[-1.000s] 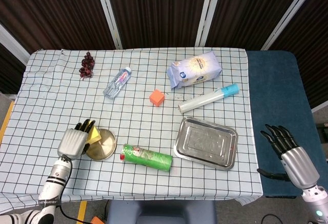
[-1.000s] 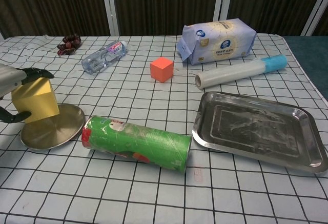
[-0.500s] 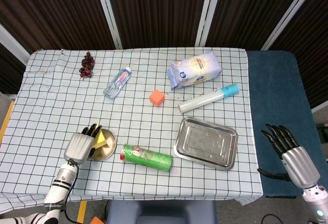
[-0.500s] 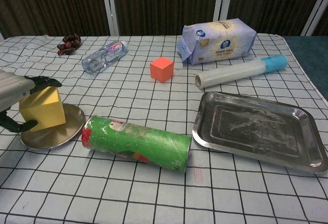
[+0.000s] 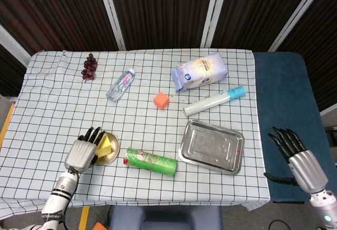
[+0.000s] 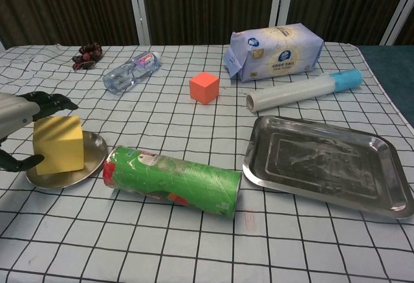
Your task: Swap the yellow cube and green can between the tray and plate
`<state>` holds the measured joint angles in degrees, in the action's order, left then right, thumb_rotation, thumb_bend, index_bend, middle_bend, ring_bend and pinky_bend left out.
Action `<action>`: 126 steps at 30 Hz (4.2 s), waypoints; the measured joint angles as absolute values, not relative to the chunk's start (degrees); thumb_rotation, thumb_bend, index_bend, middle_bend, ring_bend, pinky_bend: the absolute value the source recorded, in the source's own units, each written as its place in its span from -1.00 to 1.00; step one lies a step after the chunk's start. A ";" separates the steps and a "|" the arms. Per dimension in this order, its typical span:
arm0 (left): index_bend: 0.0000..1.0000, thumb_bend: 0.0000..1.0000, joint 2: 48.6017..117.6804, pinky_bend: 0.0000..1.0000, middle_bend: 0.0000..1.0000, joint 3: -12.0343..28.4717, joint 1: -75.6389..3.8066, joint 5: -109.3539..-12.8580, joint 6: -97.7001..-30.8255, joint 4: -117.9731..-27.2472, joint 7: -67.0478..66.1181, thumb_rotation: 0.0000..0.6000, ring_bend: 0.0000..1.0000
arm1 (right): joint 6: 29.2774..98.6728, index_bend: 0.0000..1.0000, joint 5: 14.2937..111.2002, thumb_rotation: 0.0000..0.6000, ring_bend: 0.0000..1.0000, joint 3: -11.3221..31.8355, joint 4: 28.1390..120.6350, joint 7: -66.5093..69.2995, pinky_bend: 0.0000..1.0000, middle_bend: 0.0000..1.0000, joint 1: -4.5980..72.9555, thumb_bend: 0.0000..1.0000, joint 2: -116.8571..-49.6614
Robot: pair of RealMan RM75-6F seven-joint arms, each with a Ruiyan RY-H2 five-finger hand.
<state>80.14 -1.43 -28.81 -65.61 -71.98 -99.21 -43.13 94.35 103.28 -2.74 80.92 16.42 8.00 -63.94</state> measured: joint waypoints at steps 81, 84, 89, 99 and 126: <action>-0.76 -0.27 69.83 -0.70 -0.59 -3.33 -5.31 -91.51 -90.29 -89.96 -23.86 1.00 -0.78 | 58.19 0.65 60.46 1.00 0.25 9.46 74.55 -33.41 0.16 0.24 55.15 -0.83 -111.22; -0.76 -0.27 69.88 -0.69 -0.59 -3.29 -5.24 -91.72 -90.03 -89.96 -24.20 1.00 -0.77 | 61.61 0.67 63.31 1.00 0.26 9.04 76.71 -33.20 0.18 0.25 53.68 -0.82 -109.48; -0.75 -0.27 70.17 -0.68 -0.58 -3.15 -5.14 -92.03 -89.42 -90.01 -25.22 1.00 -0.77 | 65.71 0.67 65.83 1.00 0.26 7.74 84.73 -33.56 0.19 0.25 50.14 -0.83 -102.90; -0.73 -0.27 70.25 -0.67 -0.57 -2.75 -4.80 -91.37 -88.16 -90.64 -26.34 1.00 -0.75 | 74.10 0.65 71.58 1.00 0.26 1.36 95.46 -25.89 0.20 0.26 38.02 -0.83 -84.44; -0.72 -0.27 69.96 -0.64 -0.56 -2.45 -4.70 -90.73 -85.37 -91.72 -26.36 1.00 -0.74 | 59.69 -1.00 74.33 1.00 -1.00 -0.78 93.10 -9.14 -0.69 -1.00 33.59 -0.83 -72.93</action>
